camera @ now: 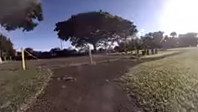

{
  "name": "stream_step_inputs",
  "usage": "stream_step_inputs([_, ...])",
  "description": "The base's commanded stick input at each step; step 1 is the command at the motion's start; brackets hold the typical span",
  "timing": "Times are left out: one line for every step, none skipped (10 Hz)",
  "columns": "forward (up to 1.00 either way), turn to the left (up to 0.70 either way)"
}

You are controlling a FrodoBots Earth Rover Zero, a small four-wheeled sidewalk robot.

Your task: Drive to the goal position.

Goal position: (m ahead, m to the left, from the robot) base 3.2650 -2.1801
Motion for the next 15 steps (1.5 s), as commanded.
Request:
stream_step_inputs([0.45, 0.27])
stream_step_inputs([0.45, 0.27])
stream_step_inputs([0.45, 0.27])
stream_step_inputs([0.45, 0.27])
stream_step_inputs([0.45, 0.27])
stream_step_inputs([0.45, 0.27])
stream_step_inputs([0.45, 0.27])
stream_step_inputs([0.45, 0.27])
stream_step_inputs([0.45, 0.27])
stream_step_inputs([0.45, 0.27])
stream_step_inputs([0.45, 0.27])
stream_step_inputs([0.45, 0.18])
stream_step_inputs([0.45, 0.00])
stream_step_inputs([0.45, 0.00])
stream_step_inputs([0.45, 0.00])
